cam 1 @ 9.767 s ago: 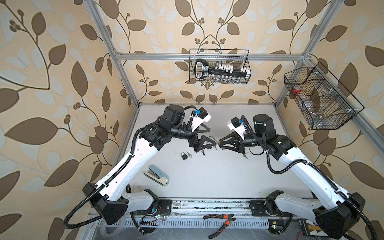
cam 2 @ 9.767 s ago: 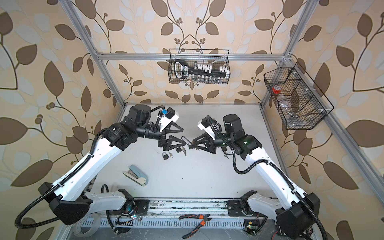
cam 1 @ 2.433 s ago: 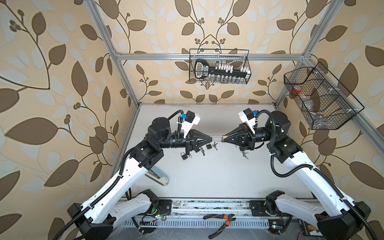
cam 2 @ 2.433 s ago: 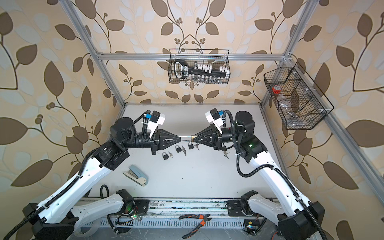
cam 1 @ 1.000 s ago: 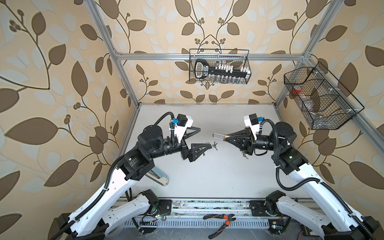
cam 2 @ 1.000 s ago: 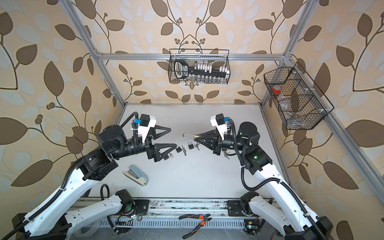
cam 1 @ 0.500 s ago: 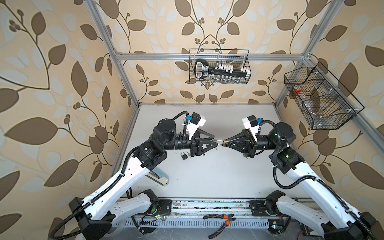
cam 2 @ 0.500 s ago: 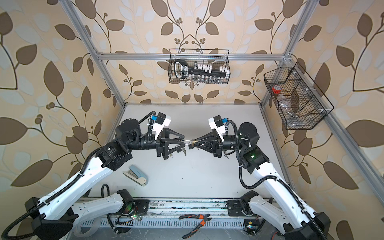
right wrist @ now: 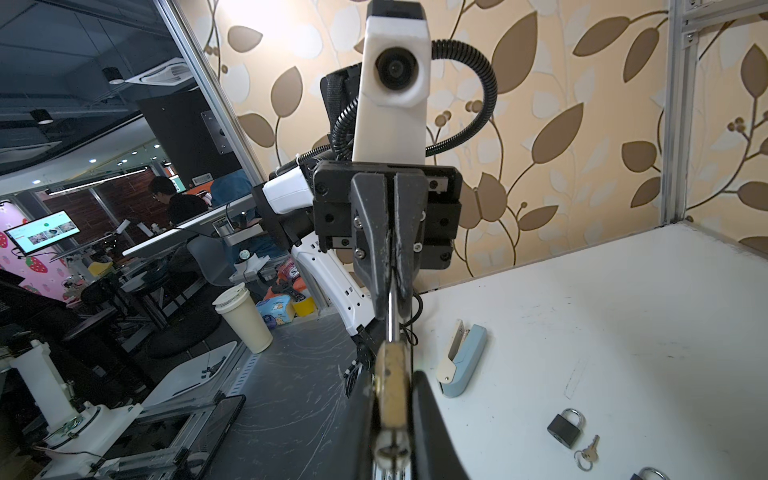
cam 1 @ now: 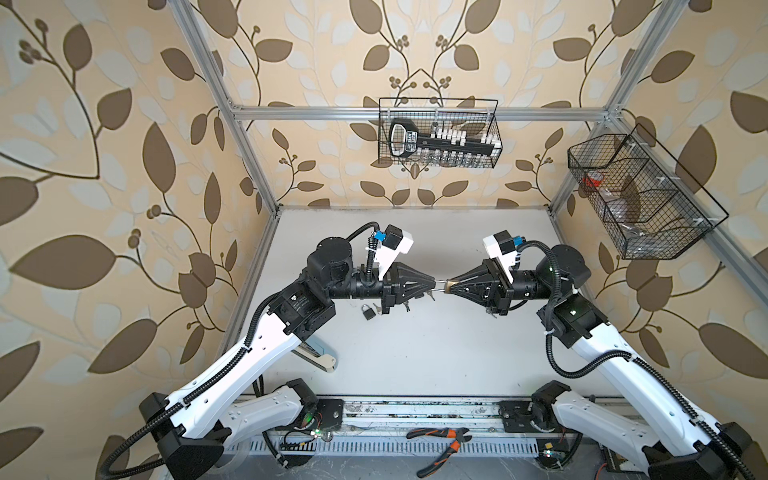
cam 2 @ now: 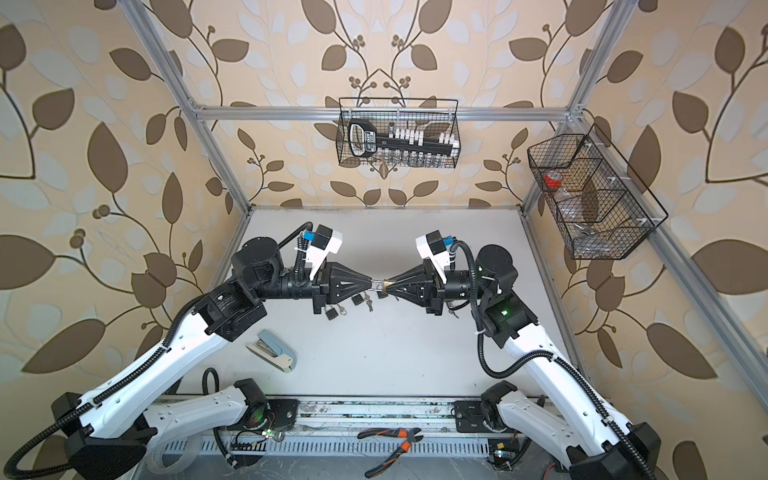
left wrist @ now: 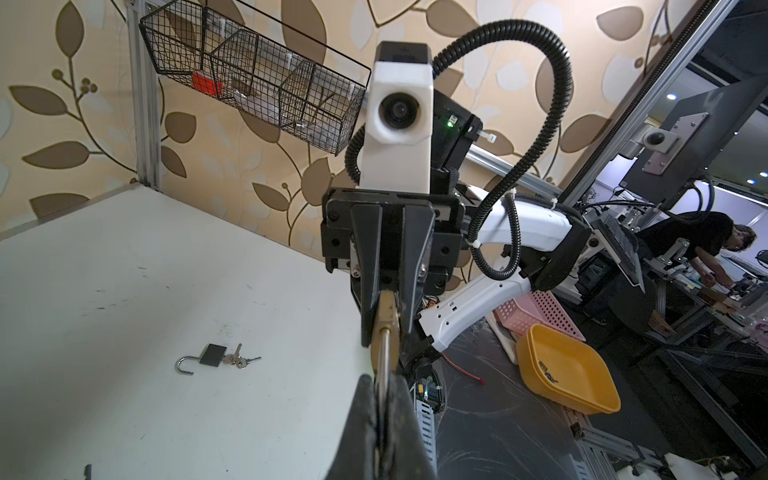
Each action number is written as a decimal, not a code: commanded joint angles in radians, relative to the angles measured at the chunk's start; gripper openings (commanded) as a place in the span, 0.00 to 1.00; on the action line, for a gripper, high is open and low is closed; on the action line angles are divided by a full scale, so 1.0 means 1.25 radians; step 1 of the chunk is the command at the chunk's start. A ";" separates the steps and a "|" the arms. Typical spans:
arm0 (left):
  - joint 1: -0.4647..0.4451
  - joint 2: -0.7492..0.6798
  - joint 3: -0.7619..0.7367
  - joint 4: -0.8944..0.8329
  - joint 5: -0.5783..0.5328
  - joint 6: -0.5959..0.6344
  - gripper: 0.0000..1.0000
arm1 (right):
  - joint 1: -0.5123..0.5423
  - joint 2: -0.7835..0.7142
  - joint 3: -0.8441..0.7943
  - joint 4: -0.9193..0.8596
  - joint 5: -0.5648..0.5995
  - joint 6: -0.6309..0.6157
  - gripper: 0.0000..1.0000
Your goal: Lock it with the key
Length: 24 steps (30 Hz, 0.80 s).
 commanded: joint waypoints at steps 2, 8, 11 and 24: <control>0.005 -0.044 -0.011 0.046 -0.031 -0.011 0.00 | 0.002 -0.020 -0.011 0.025 0.032 -0.007 0.26; 0.011 -0.082 -0.024 0.043 -0.092 -0.013 0.00 | -0.015 -0.111 -0.064 0.040 0.211 -0.003 0.45; 0.012 -0.084 -0.013 0.033 -0.075 -0.011 0.00 | -0.018 -0.149 -0.091 0.065 0.267 0.005 0.46; 0.012 -0.067 -0.008 0.046 -0.022 -0.011 0.00 | -0.018 -0.078 -0.075 0.166 0.117 0.102 0.40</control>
